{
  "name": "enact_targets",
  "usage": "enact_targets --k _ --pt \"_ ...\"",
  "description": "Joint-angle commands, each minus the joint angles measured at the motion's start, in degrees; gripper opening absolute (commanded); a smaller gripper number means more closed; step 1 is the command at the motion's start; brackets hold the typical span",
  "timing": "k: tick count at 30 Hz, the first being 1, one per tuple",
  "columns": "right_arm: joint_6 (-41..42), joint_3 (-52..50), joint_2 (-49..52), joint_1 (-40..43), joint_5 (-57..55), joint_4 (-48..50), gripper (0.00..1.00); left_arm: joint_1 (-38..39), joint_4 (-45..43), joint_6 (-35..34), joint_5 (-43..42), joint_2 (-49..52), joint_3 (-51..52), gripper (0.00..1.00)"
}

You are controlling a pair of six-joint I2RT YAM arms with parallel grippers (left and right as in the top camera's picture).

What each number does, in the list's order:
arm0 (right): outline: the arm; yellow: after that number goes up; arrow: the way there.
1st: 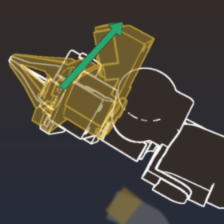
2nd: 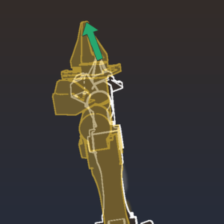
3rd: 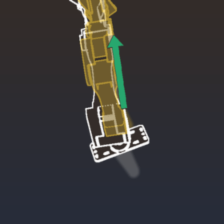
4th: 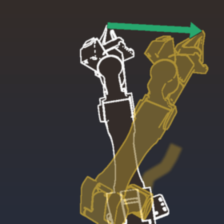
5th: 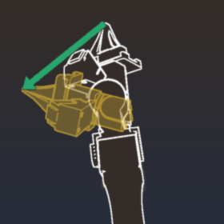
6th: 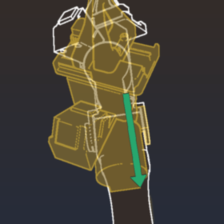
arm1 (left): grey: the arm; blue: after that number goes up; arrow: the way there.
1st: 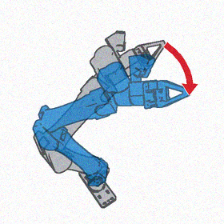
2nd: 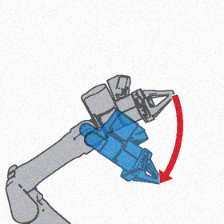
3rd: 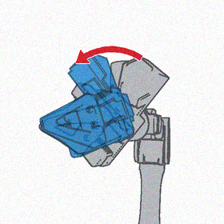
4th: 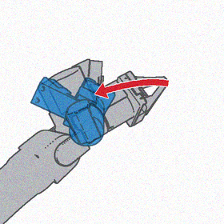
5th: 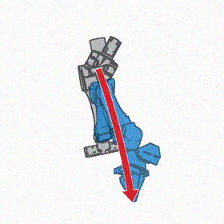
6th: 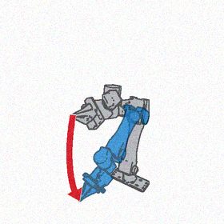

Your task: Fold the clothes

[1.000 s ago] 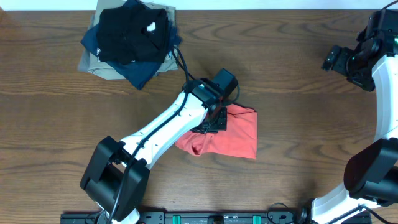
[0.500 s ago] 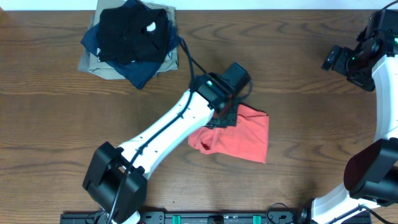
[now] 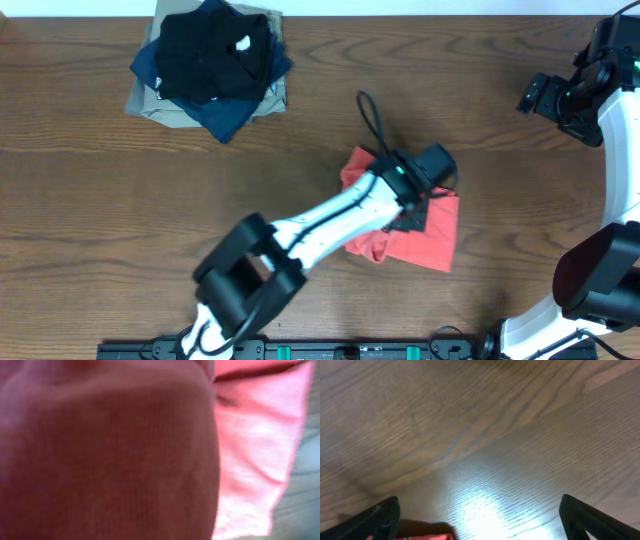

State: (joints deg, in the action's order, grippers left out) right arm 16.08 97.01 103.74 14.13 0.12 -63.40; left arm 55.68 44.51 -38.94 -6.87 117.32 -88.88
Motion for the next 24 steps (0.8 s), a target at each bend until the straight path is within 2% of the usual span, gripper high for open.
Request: enact_targets --k 1,4,5,7,14,18,24 --pt "-0.3 0.2 0.1 0.1 -0.5 -0.1 0.99 2.5 -1.2 -3.2 -0.2 3.7 -0.7 0.16" --pt "-0.3 0.2 0.1 0.1 -0.5 -0.1 0.99 4.0 -1.9 -3.0 -0.1 5.5 -0.7 0.41" --pt "-0.3 0.2 0.1 0.1 -0.5 -0.1 0.99 4.3 -2.0 -1.8 -0.1 5.6 -0.7 0.43" --pt "-0.3 0.2 0.1 0.1 -0.5 -0.1 0.99 4.6 -1.6 0.9 0.6 5.2 -0.9 0.44" --pt "-0.3 0.2 0.1 0.1 -0.5 -0.1 0.99 4.5 5.0 3.4 6.1 -1.1 -4.5 0.46" --pt "-0.3 0.2 0.1 0.1 -0.5 -0.1 0.99 4.4 5.4 3.6 6.1 -7.7 -4.9 0.57" --pt "-0.3 0.2 0.1 0.1 -0.5 -0.1 0.99 4.2 6.2 6.0 6.5 -15.2 -4.9 0.65"
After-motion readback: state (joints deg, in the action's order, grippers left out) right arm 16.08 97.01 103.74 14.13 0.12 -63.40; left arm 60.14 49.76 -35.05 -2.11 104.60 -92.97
